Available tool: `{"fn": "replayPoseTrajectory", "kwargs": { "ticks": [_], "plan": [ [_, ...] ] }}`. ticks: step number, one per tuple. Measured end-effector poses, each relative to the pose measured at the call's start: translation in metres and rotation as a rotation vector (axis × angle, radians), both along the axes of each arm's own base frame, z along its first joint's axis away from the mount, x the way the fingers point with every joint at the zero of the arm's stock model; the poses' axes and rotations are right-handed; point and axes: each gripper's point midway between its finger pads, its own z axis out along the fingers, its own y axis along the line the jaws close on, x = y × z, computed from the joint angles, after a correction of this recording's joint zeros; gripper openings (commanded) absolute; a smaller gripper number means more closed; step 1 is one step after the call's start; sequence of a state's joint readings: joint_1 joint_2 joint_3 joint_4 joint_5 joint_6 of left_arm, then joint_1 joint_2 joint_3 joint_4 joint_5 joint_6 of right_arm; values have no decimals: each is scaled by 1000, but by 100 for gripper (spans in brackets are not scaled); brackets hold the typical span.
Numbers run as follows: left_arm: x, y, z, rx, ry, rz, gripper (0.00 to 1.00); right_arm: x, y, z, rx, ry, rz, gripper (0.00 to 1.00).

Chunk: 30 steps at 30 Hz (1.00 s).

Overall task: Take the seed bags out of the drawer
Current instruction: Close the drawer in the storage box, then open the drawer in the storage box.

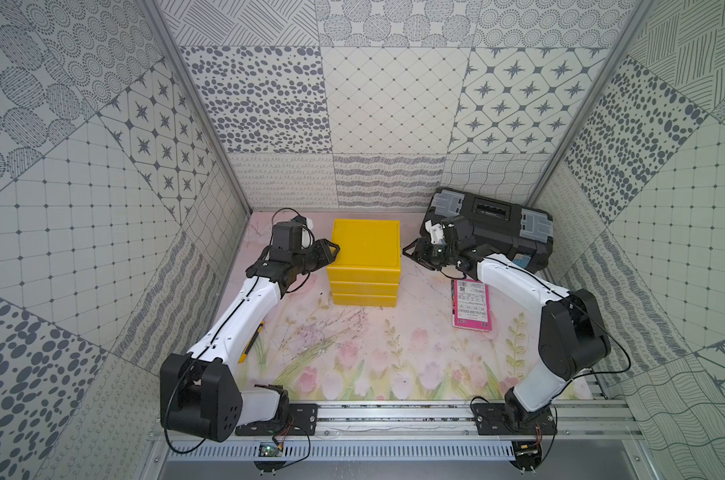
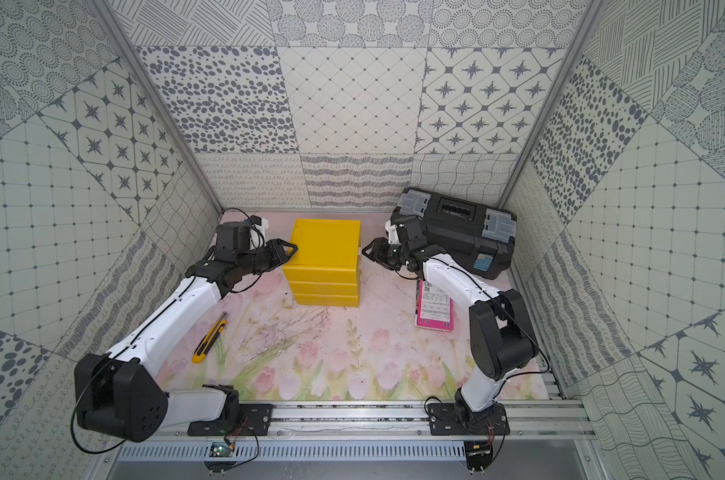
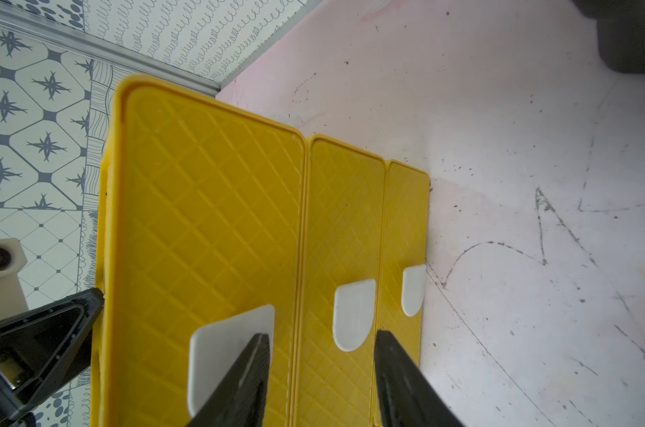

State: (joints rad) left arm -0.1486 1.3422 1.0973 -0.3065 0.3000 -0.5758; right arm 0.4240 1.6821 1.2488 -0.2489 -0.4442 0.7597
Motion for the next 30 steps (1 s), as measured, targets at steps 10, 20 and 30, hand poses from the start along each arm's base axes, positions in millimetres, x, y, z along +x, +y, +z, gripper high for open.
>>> {"fn": "replayPoseTrajectory", "kwargs": {
  "ticks": [10, 20, 30],
  "plan": [
    [0, -1, 0, -2, -8, -4, 39, 2, -9, 5, 13, -8, -19, 52],
    [0, -1, 0, -2, -8, -4, 40, -1, -52, 17, 12, -45, -89, 47],
    [0, -1, 0, -1, -8, -4, 40, -11, -17, -23, -18, 26, -9, 45]
  ]
}}
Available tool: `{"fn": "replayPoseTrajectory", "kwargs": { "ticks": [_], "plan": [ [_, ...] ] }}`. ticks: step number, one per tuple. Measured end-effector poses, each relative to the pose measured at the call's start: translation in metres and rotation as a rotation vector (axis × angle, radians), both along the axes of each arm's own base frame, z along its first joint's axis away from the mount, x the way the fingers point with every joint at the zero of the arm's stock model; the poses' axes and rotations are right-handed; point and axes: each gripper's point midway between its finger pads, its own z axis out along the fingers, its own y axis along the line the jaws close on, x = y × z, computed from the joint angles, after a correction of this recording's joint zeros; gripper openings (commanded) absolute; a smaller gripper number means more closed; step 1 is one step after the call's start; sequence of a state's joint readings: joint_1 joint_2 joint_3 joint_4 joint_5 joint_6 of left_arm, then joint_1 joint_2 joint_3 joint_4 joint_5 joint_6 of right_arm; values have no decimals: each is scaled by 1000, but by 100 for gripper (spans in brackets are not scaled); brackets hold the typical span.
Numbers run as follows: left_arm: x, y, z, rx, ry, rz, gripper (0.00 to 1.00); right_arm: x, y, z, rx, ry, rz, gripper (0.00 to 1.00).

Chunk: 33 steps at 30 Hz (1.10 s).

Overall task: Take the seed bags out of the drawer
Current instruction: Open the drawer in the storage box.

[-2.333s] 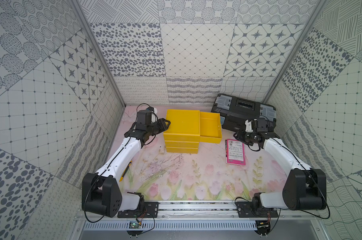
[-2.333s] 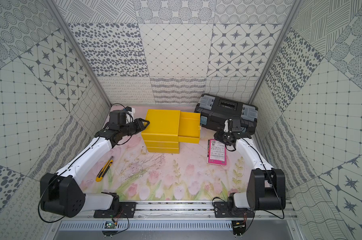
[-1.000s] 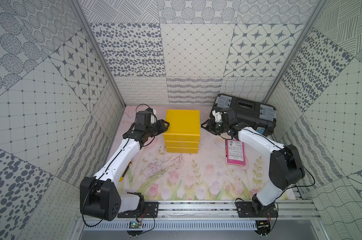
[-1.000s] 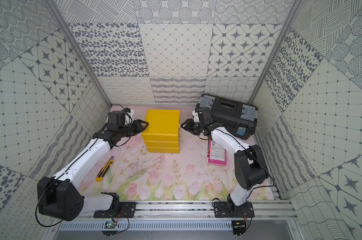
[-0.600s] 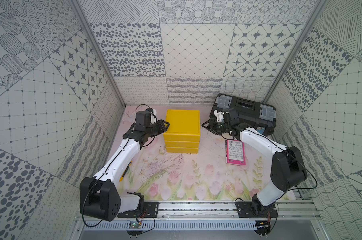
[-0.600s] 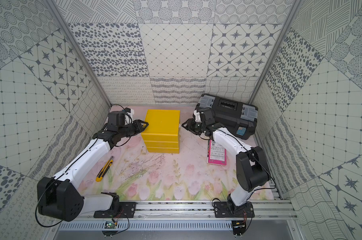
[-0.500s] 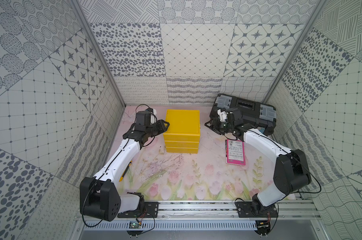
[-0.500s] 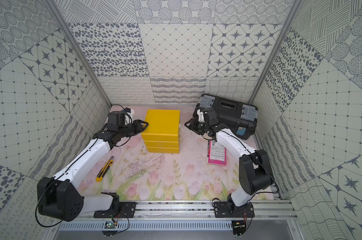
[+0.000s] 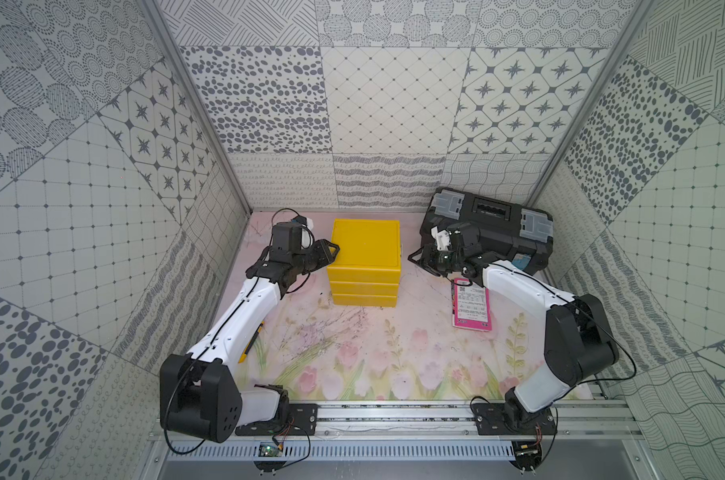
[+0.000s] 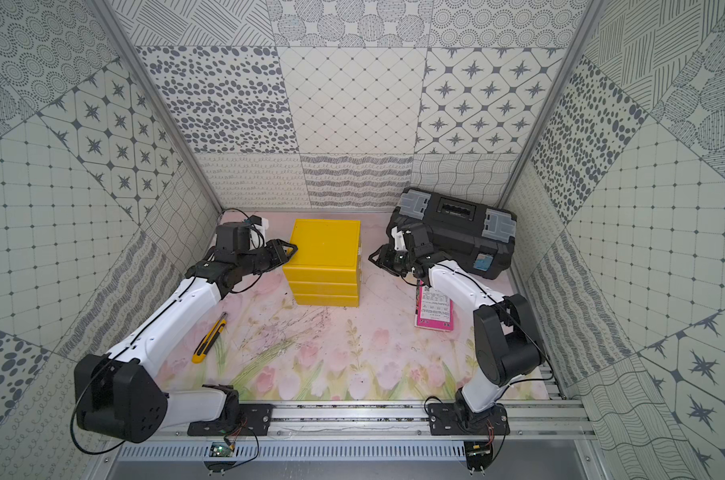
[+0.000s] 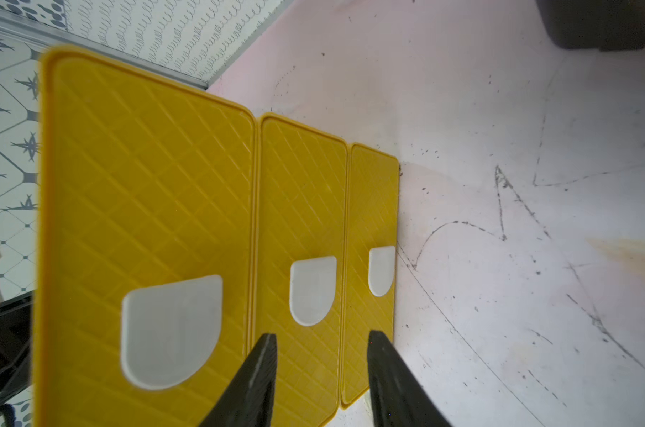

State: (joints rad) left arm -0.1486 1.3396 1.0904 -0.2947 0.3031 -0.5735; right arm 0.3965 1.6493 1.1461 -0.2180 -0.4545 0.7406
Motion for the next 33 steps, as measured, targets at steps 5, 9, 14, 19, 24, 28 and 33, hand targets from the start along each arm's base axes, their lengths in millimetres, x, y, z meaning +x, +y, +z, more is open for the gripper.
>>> {"fn": "replayPoseTrajectory", "kwargs": {
  "ticks": [5, 9, 14, 19, 24, 28, 33],
  "plan": [
    [0, 0, 0, 0, 0, 0, 40, 2, 12, -22, -22, 41, 20, 44],
    [0, 0, 0, 0, -1, 0, 40, 7, 17, -27, -23, 45, 22, 44],
    [0, 0, 0, 0, -2, 0, 40, 10, 19, -25, -16, 34, 19, 43],
    [0, 0, 0, 0, -2, 0, 40, 10, 19, -23, -16, 28, 19, 44],
    [0, 0, 0, 0, -2, 0, 40, 10, 20, -19, -10, 18, 20, 43],
    [0, 0, -1, 0, -1, 0, 40, 11, 22, -15, -4, 12, 22, 43],
    [0, 0, -1, 0, -2, -1, 40, 11, 26, -13, -1, 7, 30, 43]
  ]
}}
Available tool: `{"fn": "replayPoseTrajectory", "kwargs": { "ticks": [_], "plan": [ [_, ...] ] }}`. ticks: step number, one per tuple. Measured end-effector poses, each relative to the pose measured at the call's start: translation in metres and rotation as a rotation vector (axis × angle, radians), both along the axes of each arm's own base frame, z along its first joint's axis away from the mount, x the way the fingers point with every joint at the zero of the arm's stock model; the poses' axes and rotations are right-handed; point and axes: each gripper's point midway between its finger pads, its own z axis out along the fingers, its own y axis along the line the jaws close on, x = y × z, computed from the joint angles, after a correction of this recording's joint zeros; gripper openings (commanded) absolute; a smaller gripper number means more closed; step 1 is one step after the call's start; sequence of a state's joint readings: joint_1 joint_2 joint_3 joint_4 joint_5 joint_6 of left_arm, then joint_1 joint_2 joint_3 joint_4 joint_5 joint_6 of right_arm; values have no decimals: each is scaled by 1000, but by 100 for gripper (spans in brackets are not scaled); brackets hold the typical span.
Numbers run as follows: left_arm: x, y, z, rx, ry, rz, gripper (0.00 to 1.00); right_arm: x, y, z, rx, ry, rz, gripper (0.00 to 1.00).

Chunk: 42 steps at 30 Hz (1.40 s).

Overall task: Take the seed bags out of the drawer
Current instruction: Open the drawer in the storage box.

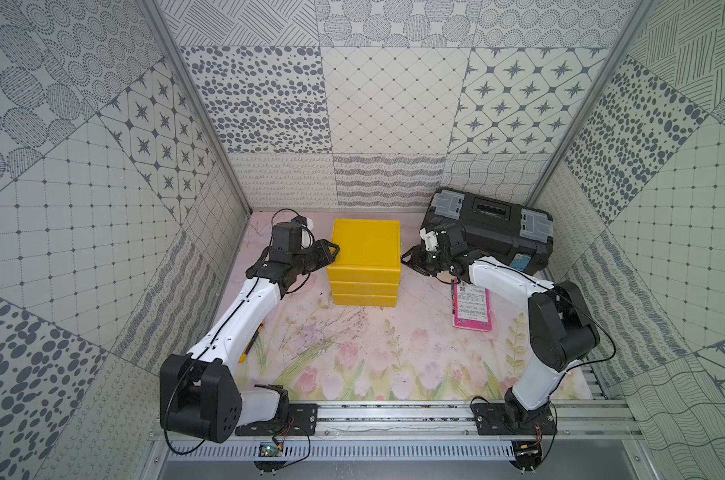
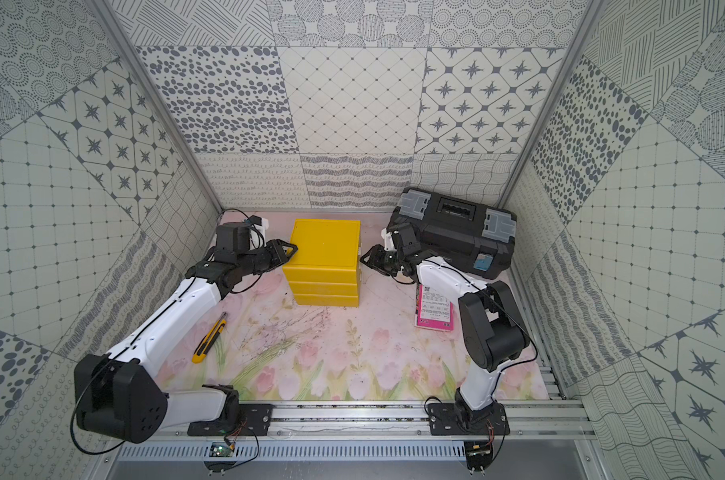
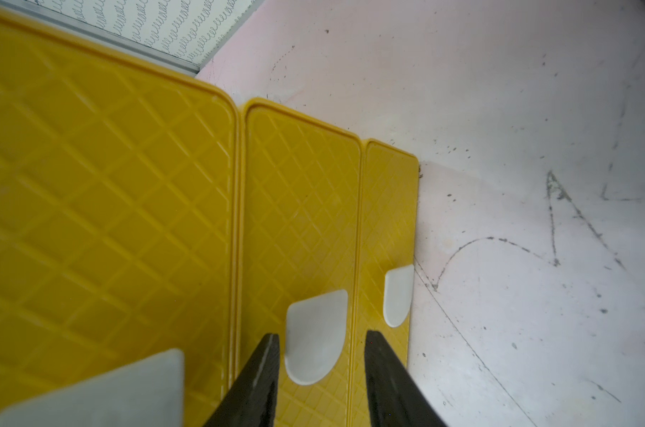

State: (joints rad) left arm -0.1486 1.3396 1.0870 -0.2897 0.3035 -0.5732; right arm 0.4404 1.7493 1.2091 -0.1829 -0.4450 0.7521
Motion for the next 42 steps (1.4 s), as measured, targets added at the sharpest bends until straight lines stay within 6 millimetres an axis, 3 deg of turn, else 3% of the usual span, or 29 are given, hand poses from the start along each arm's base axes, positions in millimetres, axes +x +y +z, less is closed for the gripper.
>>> {"fn": "replayPoseTrajectory", "kwargs": {
  "ticks": [11, 27, 30, 35, 42],
  "plan": [
    [0, 0, 0, -1, -3, 0, 40, 7, 2, -5, -43, -10, -3, 36],
    [1, 0, 0, -1, -4, -1, 40, 11, -2, 1, -151, -61, 0, 1],
    [1, 0, 0, -1, -4, -1, 40, 12, -5, 1, -173, -59, -5, 0],
    [1, 0, 0, -1, -4, -1, 40, 10, -16, 3, -220, -56, -20, 0],
    [1, 0, -1, -1, -4, -1, 40, 10, -56, 11, -268, -43, -77, 0]
  ]
}}
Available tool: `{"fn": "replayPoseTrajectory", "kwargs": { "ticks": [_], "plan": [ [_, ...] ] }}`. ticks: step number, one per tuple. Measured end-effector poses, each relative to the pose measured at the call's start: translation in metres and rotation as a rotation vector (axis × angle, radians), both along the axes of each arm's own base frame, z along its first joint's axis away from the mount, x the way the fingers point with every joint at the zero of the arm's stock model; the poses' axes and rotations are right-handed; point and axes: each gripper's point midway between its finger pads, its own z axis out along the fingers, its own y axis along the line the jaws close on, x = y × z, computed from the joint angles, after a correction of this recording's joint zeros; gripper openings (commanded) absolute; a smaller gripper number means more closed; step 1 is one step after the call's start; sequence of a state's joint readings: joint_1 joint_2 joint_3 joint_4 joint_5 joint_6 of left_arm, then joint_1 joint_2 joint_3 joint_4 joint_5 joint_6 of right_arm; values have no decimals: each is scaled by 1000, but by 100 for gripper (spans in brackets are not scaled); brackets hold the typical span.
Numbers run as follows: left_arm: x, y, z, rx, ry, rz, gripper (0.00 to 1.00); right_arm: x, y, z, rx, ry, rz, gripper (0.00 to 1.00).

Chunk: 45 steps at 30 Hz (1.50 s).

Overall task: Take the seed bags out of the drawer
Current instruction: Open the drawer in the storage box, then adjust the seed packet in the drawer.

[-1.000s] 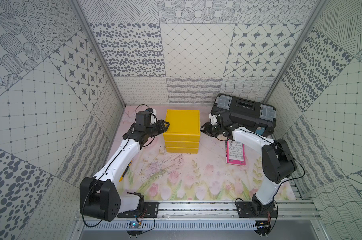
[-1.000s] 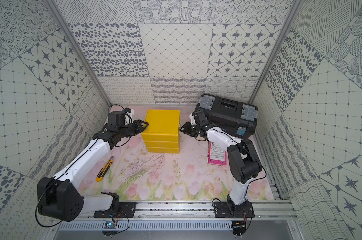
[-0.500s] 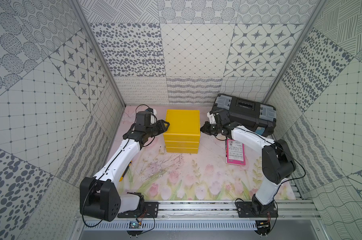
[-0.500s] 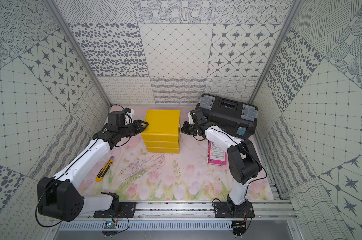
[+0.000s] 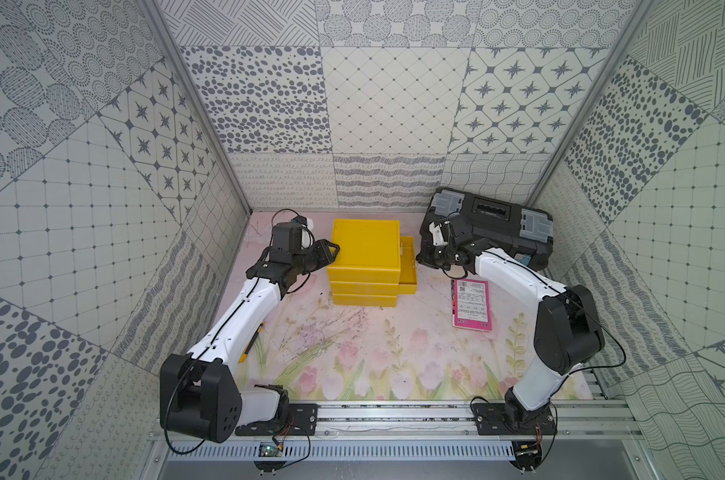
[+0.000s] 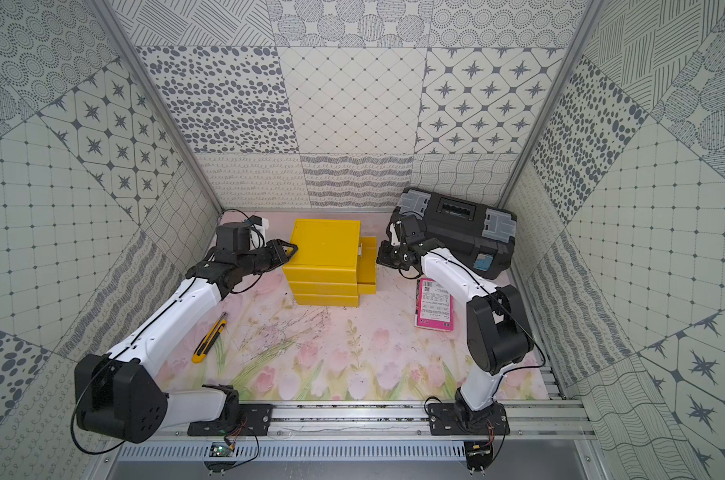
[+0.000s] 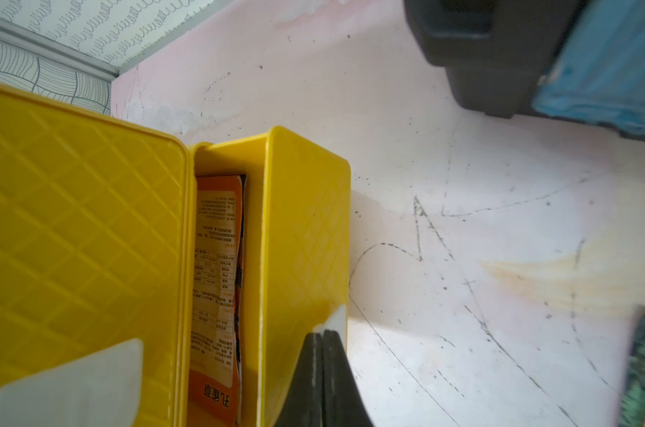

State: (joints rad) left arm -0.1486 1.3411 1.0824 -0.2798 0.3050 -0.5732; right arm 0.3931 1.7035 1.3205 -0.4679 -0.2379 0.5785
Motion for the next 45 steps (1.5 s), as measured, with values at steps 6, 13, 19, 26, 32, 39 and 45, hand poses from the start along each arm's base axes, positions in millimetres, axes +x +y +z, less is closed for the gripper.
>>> {"fn": "replayPoseTrajectory", "kwargs": {
  "ticks": [6, 13, 19, 26, 32, 39, 45],
  "plan": [
    [0, 0, 0, -1, 0, -1, 40, 0, -44, 4, -11, -6, -67, 0],
    [0, 0, 0, -1, 0, -1, 40, -4, -80, -1, -18, 11, -115, 0],
    [0, 0, -1, -1, -1, -1, 40, -6, -87, -3, -15, 19, -119, 0],
    [0, 0, -1, -1, -2, -1, 40, -6, -87, -3, -16, 19, -115, 22],
    [0, 0, 0, -1, -3, -1, 40, -5, -89, -3, -30, 12, -119, 36],
    [0, 0, 0, -2, -4, -2, 40, -12, -91, 20, -43, -39, -127, 44],
    [0, 0, -1, -2, -4, -1, 40, -15, -49, 65, -26, -145, -40, 46]
  ]
}}
